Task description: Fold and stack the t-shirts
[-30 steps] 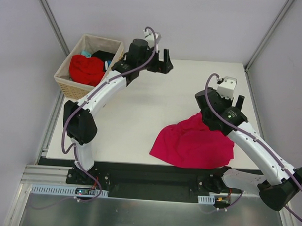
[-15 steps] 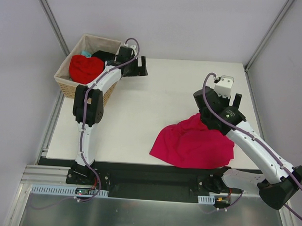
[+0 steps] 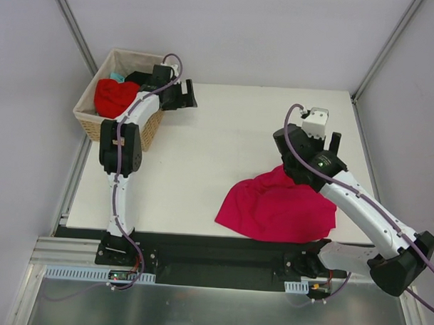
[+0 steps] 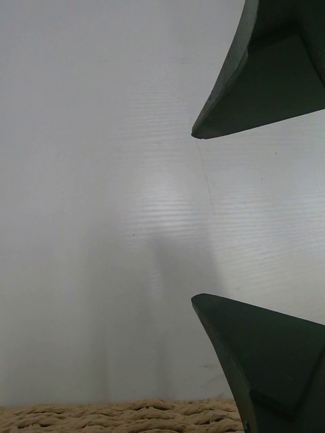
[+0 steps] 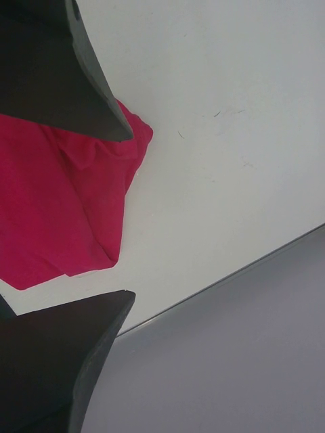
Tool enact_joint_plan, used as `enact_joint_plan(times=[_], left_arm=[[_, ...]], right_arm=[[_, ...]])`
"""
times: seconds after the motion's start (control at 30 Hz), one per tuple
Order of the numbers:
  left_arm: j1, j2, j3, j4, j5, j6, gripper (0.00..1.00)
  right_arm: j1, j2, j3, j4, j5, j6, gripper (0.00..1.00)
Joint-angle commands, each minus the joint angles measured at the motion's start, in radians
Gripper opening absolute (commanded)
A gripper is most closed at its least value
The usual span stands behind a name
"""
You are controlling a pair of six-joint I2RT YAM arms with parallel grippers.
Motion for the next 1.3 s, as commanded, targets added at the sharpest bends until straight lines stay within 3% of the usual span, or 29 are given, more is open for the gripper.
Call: enact_joint_plan(times=[0.0,0.43,0.9,1.13,1.27], left_arm=[[0.081,-0.002,0.048,-0.008,0.003,0.023,0.99],[0.214,0.030,0.080,-0.040,0.028,0.077,0.99],[0.294,0.090,0.242,-0.085,0.007,0.032,0.99],[0.253,-0.109,0.008,-0.059,0.003,0.000,0.99],[0.162,-0.258,-0.080,-0.046,-0.095,0.034,0.99]], right_arm=[[0.013,0.026,0.016,0.029,-0.003,-0.007,0.96],[0.040,0.107,0.045,0.042,-0.003,0.002,0.96],[0.061,0.141,0.052,0.030,0.008,-0.002,0.96],[0.078,0.124,0.062,0.030,0.011,-0.001,0.96],[0.110,0.100,0.082,-0.005,0.032,0.001,0.96]])
